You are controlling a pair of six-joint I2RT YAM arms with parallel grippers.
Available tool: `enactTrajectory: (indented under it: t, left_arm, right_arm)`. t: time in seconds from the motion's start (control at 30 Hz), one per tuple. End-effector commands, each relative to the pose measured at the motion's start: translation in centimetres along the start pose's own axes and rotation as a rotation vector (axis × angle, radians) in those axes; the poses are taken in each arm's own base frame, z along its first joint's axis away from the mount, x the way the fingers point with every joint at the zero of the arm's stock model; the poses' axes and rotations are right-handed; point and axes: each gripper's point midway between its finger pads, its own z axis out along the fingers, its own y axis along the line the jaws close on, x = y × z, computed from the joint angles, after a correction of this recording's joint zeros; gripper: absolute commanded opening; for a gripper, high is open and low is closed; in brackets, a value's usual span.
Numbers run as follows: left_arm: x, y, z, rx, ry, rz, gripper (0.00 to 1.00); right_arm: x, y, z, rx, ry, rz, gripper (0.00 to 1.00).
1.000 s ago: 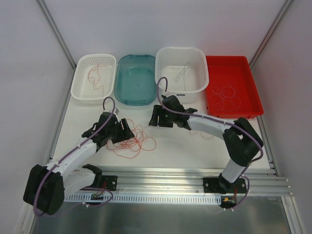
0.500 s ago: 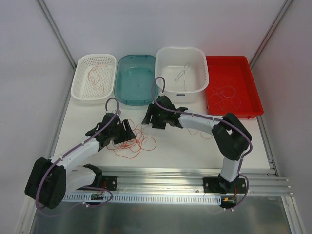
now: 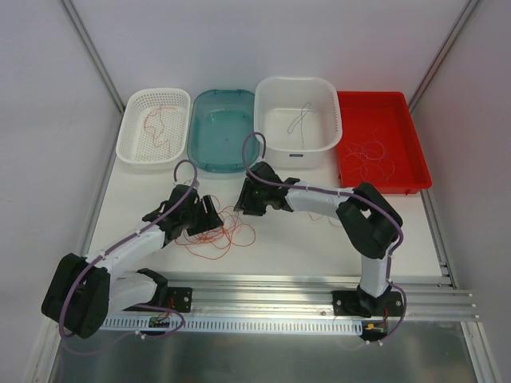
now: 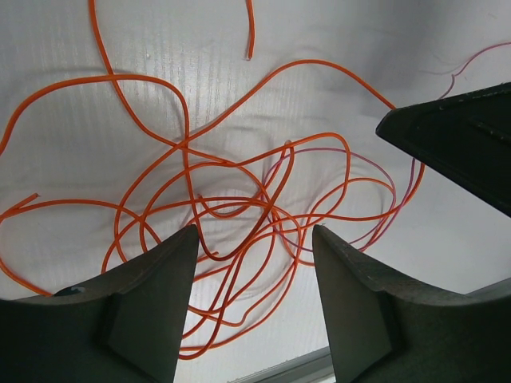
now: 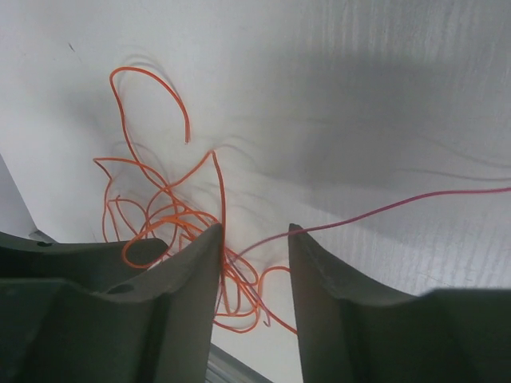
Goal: Untangle the cables
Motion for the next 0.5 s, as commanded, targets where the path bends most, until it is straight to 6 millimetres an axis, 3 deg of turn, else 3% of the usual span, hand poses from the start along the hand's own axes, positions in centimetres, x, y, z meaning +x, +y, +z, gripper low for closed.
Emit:
enactTrajectory:
  t: [0.0, 0.07, 0.2, 0.33, 0.47]
  left_arm:
    - [0.1, 0.2, 0.4, -0.012, -0.018, -0.013, 0.59]
    - [0.1, 0.6, 0.6, -0.032, -0.021, -0.022, 0.59]
    - [0.5, 1.3, 0.9, -0.061, -0.019, -0.038, 0.60]
    - [0.8, 1.5, 1.1, -0.068, -0.002, -0.042, 0.60]
    - [0.9, 1.5, 1.0, -0.063, -0.002, -0.044, 0.60]
  right_arm:
    - [-0.7, 1.4, -0.4, -0.023, -0.023, 0.014, 0.40]
    - [-1.0, 1.6, -1.0, -0.028, -0.035, 0.003, 0.31]
    - [-1.5, 1.3, -2.0, -0.012, -0.059, -0.022, 0.29]
    - [-1.7, 1.1, -2.3, -0.004, -0.075, -0.039, 0.43]
    - [-2.6, 1.0, -2.6, 0.006, -0.114, -0.033, 0.51]
